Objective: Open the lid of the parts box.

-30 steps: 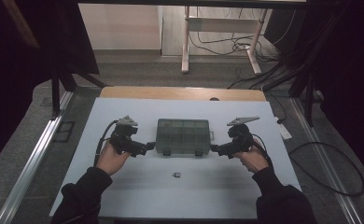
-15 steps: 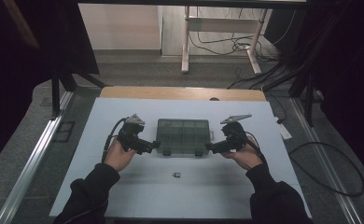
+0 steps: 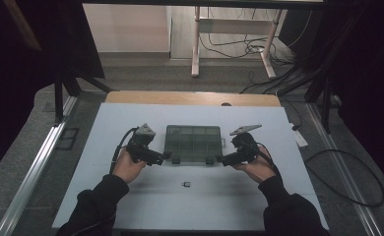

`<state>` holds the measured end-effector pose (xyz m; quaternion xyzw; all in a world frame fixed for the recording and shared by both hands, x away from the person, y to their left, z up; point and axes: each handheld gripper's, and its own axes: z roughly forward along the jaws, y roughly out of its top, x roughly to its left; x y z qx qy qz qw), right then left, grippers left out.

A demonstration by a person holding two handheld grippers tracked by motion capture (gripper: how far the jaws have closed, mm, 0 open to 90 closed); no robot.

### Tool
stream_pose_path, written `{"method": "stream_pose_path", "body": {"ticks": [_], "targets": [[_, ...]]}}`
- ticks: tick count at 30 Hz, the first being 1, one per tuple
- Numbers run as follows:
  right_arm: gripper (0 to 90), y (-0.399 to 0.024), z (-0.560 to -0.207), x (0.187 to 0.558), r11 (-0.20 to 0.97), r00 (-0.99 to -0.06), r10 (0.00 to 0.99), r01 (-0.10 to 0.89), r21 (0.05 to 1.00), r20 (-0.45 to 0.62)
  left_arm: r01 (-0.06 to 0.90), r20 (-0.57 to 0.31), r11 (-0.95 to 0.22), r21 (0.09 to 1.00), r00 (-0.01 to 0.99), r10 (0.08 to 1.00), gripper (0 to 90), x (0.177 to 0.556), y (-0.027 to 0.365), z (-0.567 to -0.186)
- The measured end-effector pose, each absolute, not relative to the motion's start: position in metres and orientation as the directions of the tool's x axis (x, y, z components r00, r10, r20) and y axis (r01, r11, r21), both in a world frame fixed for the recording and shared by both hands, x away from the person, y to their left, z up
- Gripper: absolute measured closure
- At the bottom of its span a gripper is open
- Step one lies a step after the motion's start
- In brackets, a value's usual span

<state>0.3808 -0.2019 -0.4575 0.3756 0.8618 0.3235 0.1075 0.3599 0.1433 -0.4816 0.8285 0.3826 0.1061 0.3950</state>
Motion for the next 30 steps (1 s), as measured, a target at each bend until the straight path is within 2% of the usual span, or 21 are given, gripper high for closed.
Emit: {"method": "stream_pose_path", "body": {"ticks": [18, 30], "targets": [[48.4, -0.215, -0.467, 0.374, 0.539, -0.721, 0.688, 0.581, 0.611, 0.079, 0.541, -0.118, -0.4, 0.74, 0.69, 0.714, 0.0, 0.352, 0.138, -0.484], [80.7, -0.218, -0.476, 0.375, 0.554, -0.726, 0.678, 0.609, 0.567, 0.117, 0.524, -0.106, -0.404, 0.75, 0.698, 0.708, 0.0, 0.352, 0.139, -0.486]]}}
